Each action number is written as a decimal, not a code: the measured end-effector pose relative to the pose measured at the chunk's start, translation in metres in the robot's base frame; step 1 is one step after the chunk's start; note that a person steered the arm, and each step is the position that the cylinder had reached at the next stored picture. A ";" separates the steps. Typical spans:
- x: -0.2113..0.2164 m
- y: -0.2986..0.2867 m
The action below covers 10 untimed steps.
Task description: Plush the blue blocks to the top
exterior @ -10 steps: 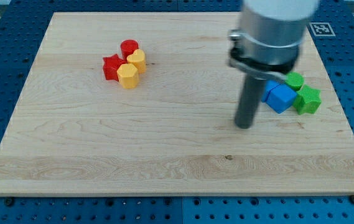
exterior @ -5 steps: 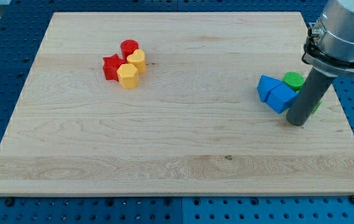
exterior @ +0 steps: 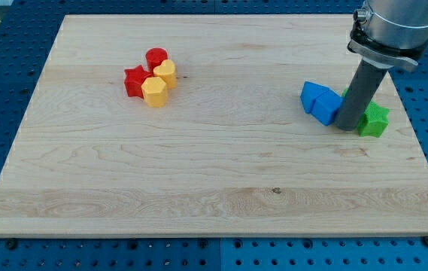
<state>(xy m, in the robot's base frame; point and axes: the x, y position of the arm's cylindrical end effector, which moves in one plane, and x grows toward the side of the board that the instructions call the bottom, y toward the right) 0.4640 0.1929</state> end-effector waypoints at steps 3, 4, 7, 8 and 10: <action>-0.035 -0.038; -0.055 -0.038; -0.061 -0.056; -0.061 -0.065; -0.078 -0.120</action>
<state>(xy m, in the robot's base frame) 0.3857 0.0727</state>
